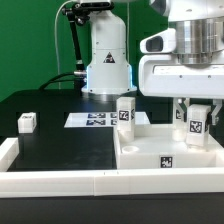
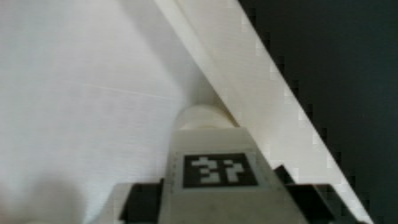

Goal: Assemble square table

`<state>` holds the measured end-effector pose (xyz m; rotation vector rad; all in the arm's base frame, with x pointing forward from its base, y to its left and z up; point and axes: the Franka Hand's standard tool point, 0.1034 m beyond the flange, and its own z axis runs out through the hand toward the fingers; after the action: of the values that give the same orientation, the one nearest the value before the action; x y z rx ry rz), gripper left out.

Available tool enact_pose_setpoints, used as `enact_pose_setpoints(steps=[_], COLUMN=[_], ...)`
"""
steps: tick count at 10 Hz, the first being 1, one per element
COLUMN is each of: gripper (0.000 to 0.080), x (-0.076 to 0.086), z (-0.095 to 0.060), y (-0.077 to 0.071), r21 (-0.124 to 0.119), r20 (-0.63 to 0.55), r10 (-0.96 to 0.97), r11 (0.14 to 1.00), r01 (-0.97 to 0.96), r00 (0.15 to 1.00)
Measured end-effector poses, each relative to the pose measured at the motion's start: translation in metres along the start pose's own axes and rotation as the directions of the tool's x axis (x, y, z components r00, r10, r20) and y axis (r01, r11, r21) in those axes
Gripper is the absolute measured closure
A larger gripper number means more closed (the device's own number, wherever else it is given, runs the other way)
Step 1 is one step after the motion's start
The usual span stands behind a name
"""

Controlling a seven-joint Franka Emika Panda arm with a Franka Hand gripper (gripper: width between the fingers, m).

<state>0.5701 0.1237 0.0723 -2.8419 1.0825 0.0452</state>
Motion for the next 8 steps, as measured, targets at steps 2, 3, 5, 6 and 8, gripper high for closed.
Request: enact_pose_setpoints(steps=[2,3,5,6,8], gripper=[0.0508,0.0508,0.0508,0.0508,0.0431], x=[0.0010,0.0014,0.0023,0.0021,0.0018], z=[-0.0002,-0.0005,-0.0005,-0.0002,-0.0001], y=[-0.0010,-0.0017,-0.0014,-0.0016,-0.0017], r21=[-0.007,-0.009,-0.006,-0.005,-0.005], r20=[0.008,0.010,0.015,0.015,0.016], r10=[0.109,0.178,0.284,0.302,0.297], r11=[0.994,0.984,0.959,0.953,0.955], r01=[-0.109,-0.178,-0.284,-0.302,-0.297], r00=[0.994,0.984,0.959,0.953,0.955])
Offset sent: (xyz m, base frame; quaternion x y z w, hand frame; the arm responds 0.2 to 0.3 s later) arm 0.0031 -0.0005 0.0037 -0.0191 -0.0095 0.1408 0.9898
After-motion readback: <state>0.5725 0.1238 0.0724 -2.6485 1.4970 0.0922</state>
